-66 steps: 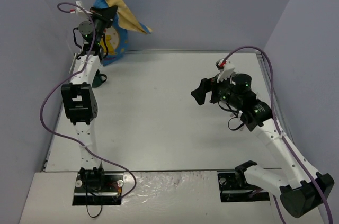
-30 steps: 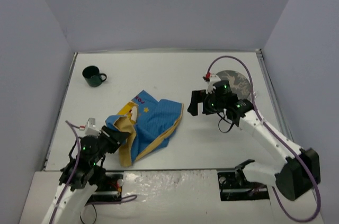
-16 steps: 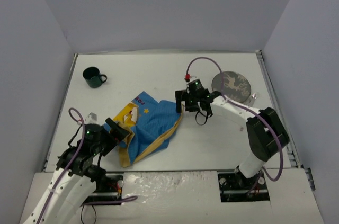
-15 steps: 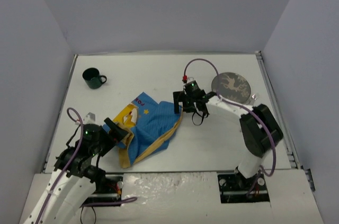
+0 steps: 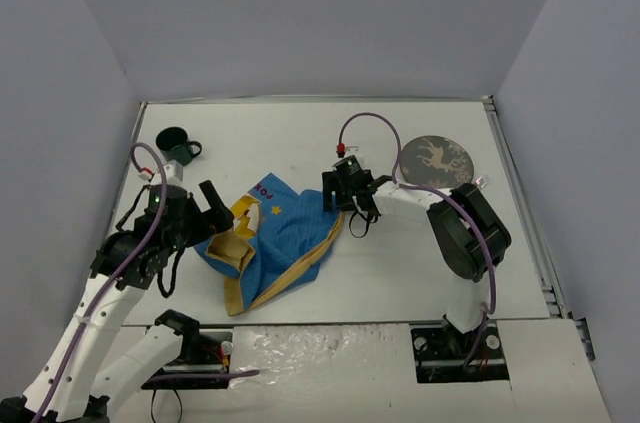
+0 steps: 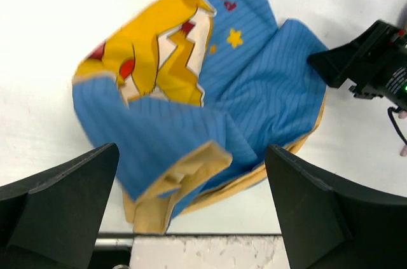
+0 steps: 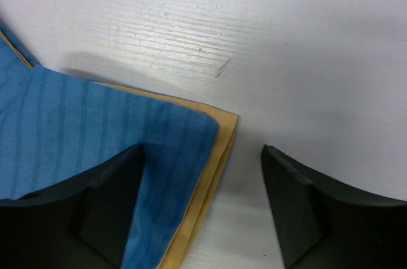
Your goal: Set the dinner table for one person
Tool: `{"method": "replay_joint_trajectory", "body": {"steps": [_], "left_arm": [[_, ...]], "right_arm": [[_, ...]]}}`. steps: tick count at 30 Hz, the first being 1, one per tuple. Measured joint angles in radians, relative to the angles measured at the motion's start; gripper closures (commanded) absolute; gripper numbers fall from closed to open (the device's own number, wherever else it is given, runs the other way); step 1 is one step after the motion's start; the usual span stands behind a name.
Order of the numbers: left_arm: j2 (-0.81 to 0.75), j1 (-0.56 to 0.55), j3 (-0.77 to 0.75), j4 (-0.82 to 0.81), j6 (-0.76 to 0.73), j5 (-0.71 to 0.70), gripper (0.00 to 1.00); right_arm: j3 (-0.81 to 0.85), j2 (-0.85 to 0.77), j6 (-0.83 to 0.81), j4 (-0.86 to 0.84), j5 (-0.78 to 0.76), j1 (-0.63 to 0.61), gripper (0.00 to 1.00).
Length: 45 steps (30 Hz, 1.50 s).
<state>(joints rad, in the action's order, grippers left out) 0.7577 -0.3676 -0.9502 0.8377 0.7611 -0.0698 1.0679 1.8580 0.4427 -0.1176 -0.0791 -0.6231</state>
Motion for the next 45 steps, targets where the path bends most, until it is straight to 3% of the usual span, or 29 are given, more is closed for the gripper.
{"method": "replay_joint_trajectory", "body": {"steps": [2,8,12,20,29,36,45], "left_arm": [[0.078,0.0,-0.057,-0.01,-0.061,-0.009,0.03],[0.298,0.002,-0.15,-0.098,-0.192,-0.008,0.03],[0.467,0.013,-0.217,-0.15,-0.258,0.03,0.03],[0.867,0.043,-0.395,-0.284,-0.383,0.125,0.04],[1.25,0.062,-0.617,-0.336,-0.544,0.256,0.08],[1.352,0.084,-0.708,-0.346,-0.658,0.336,0.17],[1.381,0.092,-0.708,-0.345,-0.746,0.413,0.33]], "right_arm": [[0.0,0.005,0.001,-0.011,-0.003,0.0,0.44],[-0.003,0.017,0.001,-0.038,-0.013,0.001,0.85],[-0.039,0.001,0.01,-0.066,-0.008,0.009,1.0],[-0.175,-0.108,0.03,-0.072,-0.001,0.056,1.0],[-0.191,-0.123,0.031,-0.072,0.006,0.066,1.0],[-0.194,-0.133,0.028,-0.054,0.023,0.066,1.0],[-0.203,-0.15,0.027,-0.029,0.035,0.066,1.0]]}}
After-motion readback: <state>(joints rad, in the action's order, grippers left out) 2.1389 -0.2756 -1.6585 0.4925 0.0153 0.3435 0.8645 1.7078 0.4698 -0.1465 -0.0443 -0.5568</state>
